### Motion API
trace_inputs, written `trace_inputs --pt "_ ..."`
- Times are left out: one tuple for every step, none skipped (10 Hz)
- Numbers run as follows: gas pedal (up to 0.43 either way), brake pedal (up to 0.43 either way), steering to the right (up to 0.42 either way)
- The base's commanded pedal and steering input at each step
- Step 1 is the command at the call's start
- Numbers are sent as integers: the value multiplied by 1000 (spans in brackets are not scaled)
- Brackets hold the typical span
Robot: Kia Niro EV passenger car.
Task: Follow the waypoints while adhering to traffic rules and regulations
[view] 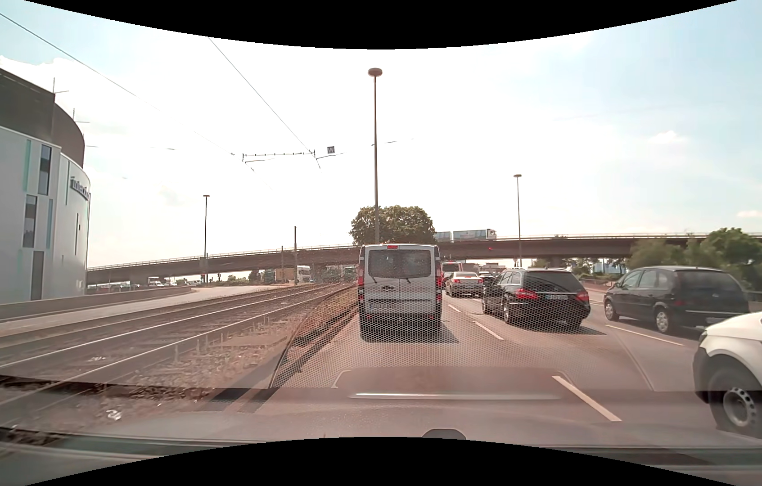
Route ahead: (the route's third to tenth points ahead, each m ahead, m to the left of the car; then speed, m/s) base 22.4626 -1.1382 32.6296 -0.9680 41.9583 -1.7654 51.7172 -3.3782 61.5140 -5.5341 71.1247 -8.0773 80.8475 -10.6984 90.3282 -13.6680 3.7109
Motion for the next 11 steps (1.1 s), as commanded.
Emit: trace_inputs --pt "189 0 -6" --pt "169 0 -6" --pt "157 0 -6" --pt "157 0 -6" --pt "157 0 -6" --pt "157 0 -6" --pt "157 0 -6" --pt "150 0 -6" --pt "118 0 -6" --pt "110 0 -6" --pt "87 0 -6"
